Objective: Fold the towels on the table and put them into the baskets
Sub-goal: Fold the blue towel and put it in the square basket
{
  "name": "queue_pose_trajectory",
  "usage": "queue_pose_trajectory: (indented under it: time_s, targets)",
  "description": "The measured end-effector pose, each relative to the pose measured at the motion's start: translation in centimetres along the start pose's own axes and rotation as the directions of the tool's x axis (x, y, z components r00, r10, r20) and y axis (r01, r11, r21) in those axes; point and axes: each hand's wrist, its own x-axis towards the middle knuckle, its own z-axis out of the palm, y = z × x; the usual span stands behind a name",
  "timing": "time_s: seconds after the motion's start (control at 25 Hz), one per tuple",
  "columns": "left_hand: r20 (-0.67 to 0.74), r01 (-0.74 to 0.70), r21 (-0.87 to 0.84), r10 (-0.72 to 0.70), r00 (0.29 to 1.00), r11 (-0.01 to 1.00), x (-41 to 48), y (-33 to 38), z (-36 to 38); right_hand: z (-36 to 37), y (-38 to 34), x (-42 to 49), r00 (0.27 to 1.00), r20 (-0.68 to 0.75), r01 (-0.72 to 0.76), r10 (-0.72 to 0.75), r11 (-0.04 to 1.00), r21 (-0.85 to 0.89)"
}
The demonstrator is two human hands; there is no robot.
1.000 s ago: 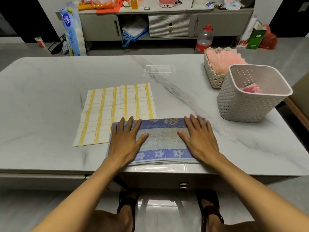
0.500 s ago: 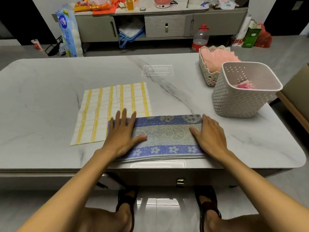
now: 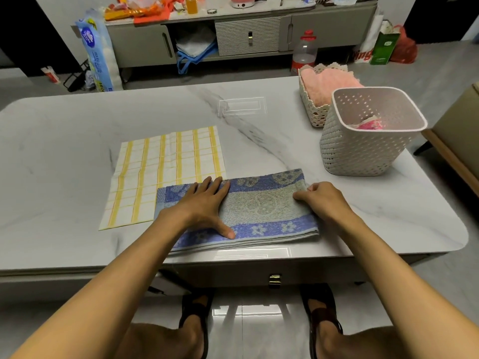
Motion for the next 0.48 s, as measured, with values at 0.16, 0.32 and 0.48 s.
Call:
queue_pose_trajectory:
  time_s: [0.16,0.32,0.48]
  targets:
    - [-0.041,-0.014,-0.031,0.013,0.999,0.999,-0.2,-0.1,0.4,-0.6,-3.9,-2.7,0.983,0.158,-0.001,-0.091,0.864,0.504]
    - [-0.294,-0.088,-0.515,-0.080,0.952,0.852,-2.9,-1.9,0.0,-0.1,-10.2,-4.8,0.959,0.197,0.080,-0.202,0.865,0.496]
    - [-0.250,-0.180,-0.968,-0.571,0.782,0.176,-6.1,-7.3,0.8,4.0,-16.0,-5.4,0.915,0.267,0.187,-0.303,0.905,0.383]
